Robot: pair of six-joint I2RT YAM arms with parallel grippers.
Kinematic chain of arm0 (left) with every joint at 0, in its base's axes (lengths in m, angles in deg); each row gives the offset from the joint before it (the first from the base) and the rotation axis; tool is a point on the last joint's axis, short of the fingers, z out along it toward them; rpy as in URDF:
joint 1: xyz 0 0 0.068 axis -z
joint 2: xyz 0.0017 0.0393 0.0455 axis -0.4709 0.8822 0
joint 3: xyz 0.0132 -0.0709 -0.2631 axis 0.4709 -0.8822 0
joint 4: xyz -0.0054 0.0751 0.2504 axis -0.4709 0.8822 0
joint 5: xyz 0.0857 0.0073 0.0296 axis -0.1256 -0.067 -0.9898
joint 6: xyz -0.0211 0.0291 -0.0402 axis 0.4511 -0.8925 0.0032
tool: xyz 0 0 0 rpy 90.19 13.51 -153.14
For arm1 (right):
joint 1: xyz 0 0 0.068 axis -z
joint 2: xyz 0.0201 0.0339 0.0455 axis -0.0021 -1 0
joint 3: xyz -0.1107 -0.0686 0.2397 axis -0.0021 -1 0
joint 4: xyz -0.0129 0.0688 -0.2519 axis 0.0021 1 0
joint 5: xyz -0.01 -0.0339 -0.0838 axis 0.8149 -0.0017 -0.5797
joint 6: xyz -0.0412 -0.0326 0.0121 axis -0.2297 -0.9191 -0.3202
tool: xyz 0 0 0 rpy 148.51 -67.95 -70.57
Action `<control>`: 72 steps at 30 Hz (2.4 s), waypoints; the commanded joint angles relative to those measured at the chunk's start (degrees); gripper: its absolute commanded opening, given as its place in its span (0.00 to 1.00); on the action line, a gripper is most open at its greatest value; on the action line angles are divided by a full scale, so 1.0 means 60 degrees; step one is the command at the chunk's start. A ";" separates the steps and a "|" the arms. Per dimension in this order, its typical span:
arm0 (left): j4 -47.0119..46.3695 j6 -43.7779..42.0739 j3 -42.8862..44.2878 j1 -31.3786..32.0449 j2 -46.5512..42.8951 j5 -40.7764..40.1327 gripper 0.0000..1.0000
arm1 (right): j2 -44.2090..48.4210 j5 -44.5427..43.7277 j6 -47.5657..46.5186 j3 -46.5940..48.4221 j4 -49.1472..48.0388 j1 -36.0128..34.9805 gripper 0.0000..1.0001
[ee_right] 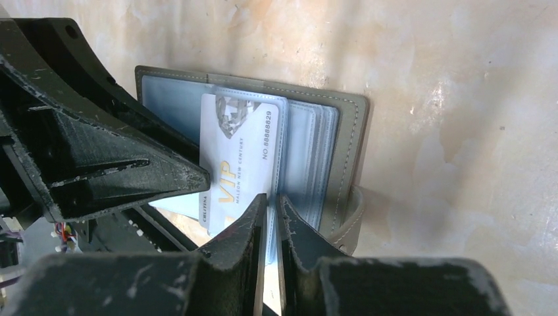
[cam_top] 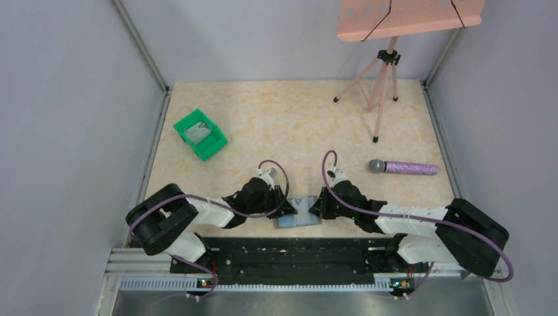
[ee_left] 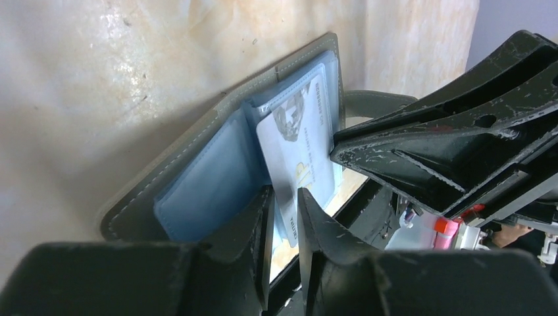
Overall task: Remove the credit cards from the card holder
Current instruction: Remove the credit card from the card holder.
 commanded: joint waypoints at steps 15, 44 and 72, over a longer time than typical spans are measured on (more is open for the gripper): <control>-0.1549 0.0774 -0.0480 -0.0059 -0.0251 0.0529 0.00 | 0.0639 -0.0484 0.0039 -0.0465 0.0490 0.0329 0.10; 0.1953 -0.0505 -0.0352 -0.0611 -0.2464 -0.0144 0.00 | 0.1282 0.0137 -0.0868 0.0215 0.1017 0.0462 0.11; 0.4346 -0.2619 0.0563 -0.0959 -0.3711 0.0685 0.00 | -0.0698 0.6314 -0.4285 0.2871 0.0999 0.2227 0.54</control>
